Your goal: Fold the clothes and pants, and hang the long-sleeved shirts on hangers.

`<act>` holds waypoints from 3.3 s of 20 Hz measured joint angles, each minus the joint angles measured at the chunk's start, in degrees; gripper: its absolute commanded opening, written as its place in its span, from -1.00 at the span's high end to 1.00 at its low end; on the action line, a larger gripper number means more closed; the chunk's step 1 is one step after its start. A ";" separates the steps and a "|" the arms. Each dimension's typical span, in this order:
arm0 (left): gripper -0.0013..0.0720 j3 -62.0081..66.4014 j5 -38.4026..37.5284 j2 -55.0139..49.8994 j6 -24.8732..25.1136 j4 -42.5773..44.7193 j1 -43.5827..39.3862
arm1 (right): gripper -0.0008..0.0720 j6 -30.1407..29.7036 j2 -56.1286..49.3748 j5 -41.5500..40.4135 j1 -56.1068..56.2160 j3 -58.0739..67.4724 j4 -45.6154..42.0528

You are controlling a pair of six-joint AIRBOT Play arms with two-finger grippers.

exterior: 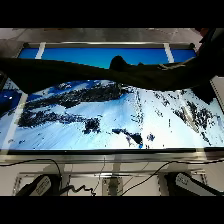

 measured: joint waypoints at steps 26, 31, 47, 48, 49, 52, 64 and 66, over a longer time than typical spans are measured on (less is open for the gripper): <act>0.91 -14.62 -28.96 -8.33 -7.50 59.58 2.56 | 0.89 -1.53 11.58 18.86 -9.79 -48.89 -18.84; 0.91 -17.05 -27.67 -6.99 -7.67 61.00 5.97 | 0.89 -2.51 11.74 20.85 -9.79 -49.05 -22.27; -0.96 -22.10 -20.83 -6.62 -10.88 58.45 7.34 | -0.35 -5.60 12.76 27.39 -1.01 -43.63 -18.82; -0.96 -20.98 -20.70 -6.62 -11.58 58.18 7.34 | -0.35 -6.01 13.35 28.81 1.03 -43.01 -18.25; -0.96 -20.13 -20.65 -6.62 -11.89 57.53 7.34 | -0.33 -6.29 14.03 30.12 2.84 -42.58 -18.03; -0.96 -18.58 -20.50 -6.62 -12.61 55.69 7.34 | -0.27 -6.88 16.37 32.98 6.36 -41.79 -20.24; -0.96 -17.70 -19.52 -6.62 -13.07 53.83 7.34 | -0.96 -6.62 18.58 31.85 8.52 -59.25 1.60; -0.96 -17.70 -19.41 -6.62 -13.09 52.74 7.34 | -0.89 -5.01 18.38 28.96 8.94 -62.29 4.55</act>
